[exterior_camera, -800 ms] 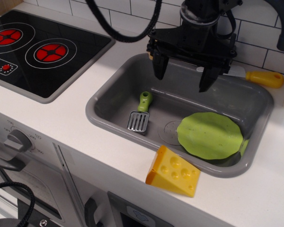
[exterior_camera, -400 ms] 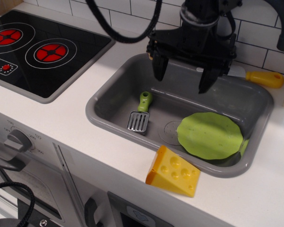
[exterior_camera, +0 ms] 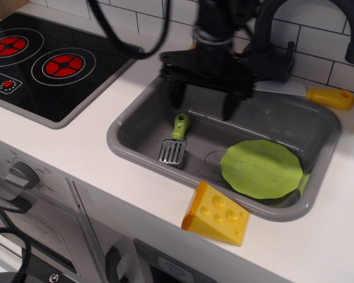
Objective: Put spatula on plate sink
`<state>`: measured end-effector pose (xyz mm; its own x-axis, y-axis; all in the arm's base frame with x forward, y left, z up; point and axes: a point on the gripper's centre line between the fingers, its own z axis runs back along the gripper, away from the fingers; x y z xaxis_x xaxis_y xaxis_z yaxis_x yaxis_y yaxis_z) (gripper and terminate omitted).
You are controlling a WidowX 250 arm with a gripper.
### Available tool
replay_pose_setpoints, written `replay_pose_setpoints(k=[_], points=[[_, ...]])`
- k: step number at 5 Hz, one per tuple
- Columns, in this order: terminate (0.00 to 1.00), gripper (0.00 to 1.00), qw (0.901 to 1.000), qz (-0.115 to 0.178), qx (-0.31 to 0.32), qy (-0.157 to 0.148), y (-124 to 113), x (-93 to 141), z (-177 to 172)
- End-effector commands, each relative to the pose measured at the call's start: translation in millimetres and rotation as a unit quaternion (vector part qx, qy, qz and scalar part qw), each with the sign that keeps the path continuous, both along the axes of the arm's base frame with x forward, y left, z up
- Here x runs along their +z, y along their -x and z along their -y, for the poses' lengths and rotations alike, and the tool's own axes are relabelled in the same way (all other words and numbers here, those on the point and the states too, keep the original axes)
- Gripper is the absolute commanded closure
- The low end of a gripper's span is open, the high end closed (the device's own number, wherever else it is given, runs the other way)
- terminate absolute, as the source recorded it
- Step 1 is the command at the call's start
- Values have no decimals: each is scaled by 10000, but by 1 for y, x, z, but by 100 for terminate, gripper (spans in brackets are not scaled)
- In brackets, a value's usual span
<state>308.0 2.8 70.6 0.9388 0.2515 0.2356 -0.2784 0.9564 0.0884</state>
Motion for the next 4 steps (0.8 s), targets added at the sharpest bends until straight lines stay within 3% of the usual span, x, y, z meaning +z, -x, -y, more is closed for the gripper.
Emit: replay_pose_setpoints(k=[1, 4], points=[[0, 0, 9990, 263, 82, -343, -11, -17, -43], [0, 0, 9973, 202, 612, -356, -23, -58, -42]])
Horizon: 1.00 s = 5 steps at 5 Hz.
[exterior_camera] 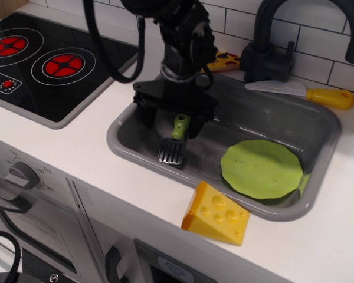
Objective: Put spatula on plate sink
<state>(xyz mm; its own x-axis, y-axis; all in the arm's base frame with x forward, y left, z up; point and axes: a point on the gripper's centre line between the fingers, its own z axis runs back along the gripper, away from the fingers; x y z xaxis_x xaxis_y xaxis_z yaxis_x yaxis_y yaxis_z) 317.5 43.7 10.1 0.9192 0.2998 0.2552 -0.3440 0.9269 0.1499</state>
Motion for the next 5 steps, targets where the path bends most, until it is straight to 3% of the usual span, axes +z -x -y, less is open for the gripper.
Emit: replay_pose_setpoints(k=[1, 3, 4, 5], points=[[0, 0, 9982, 217, 548, -118, -20, -10, -4], [0, 0, 9912, 315, 1267, 213, -18, -20, -11], [0, 0, 9911, 273, 1290, 192, -18, -25, -12], [0, 100, 9902, 262, 1329, 352, -17, -26, -15]])
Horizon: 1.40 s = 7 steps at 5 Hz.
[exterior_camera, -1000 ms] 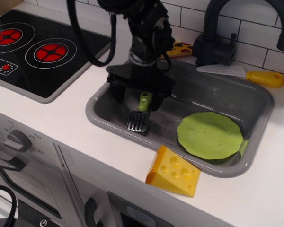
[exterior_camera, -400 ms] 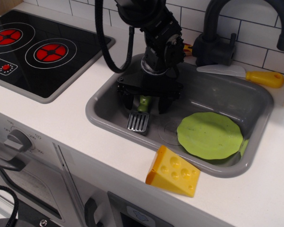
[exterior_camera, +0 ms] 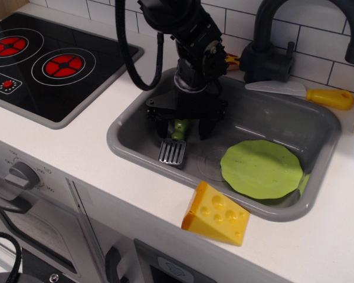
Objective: Put spatula on plate sink
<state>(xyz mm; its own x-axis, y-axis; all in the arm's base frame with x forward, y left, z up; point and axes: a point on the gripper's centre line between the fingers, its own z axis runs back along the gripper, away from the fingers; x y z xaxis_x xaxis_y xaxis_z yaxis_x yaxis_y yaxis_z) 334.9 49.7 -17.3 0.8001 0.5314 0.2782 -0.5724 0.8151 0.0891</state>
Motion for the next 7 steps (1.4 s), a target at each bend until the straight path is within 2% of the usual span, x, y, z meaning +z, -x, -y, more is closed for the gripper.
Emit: replay_pose_setpoints(k=[1, 3, 4, 5, 6, 7], points=[[0, 100, 9990, -46, 145, 410, -5, 3, -9], [0, 100, 9998, 148, 40, 136, -16, 19, -2], [0, 100, 9996, 189, -100, 181, -15, 43, 10], [0, 100, 9990, 196, -168, 370, -12, 65, 30], [0, 100, 9977, 256, -316, 540, -8, 76, 56], [0, 100, 9973, 306, -339, 579, -13, 79, 81]])
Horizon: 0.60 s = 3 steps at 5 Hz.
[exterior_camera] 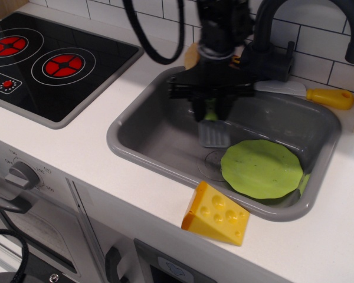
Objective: Put spatula on plate sink
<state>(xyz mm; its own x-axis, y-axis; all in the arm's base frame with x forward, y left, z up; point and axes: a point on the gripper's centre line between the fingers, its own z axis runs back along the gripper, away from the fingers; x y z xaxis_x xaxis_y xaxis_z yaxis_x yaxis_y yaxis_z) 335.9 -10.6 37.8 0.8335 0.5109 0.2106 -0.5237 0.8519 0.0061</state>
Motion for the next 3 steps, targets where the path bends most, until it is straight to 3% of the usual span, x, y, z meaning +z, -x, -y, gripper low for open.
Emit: replay_pose_setpoints(k=[1, 3], points=[[0, 100, 9991, 402, -53, 106, -18, 19, 42], [0, 100, 9992, 342, -192, -53, -3, -3, 51]])
